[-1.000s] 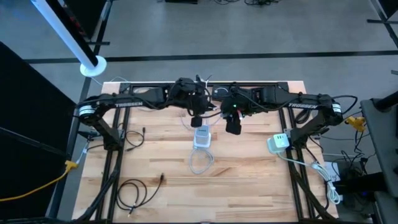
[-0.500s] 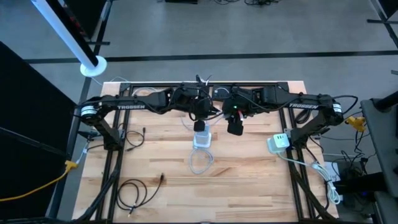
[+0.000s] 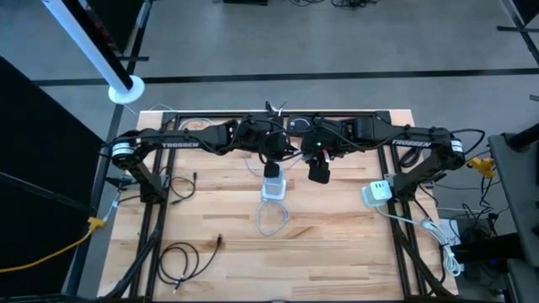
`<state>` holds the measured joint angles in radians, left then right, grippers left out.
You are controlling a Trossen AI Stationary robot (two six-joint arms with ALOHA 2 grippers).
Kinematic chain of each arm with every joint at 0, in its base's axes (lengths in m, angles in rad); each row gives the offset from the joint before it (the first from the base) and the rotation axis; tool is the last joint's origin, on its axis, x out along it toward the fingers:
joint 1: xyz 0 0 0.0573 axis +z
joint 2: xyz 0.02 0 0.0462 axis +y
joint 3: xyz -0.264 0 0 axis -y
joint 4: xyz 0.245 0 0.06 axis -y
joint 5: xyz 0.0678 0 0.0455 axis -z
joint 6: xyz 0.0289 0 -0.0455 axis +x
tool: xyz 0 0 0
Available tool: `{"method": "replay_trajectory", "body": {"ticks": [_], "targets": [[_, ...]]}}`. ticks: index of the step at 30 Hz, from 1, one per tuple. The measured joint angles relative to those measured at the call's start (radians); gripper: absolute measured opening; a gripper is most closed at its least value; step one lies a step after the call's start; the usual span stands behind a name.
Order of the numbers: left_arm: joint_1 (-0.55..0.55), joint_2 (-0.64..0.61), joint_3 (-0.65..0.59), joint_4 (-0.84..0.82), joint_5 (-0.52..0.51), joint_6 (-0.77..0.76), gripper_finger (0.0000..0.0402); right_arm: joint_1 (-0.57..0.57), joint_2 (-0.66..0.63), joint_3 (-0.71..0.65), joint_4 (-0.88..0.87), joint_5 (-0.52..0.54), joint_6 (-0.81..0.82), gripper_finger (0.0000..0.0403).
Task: Insert USB
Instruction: Insert the right white charger cable into the purple charger adapter
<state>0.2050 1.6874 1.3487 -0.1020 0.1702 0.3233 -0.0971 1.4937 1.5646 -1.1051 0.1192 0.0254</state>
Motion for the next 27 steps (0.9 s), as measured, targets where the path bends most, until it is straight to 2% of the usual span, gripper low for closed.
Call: {"method": "replay_trajectory", "body": {"ticks": [27], "targets": [[-0.002,0.025,-0.003,0.007,0.020,-0.014,0.0016,-0.002,0.049,0.001,0.016,-0.021,-0.004,0.0190]]}}
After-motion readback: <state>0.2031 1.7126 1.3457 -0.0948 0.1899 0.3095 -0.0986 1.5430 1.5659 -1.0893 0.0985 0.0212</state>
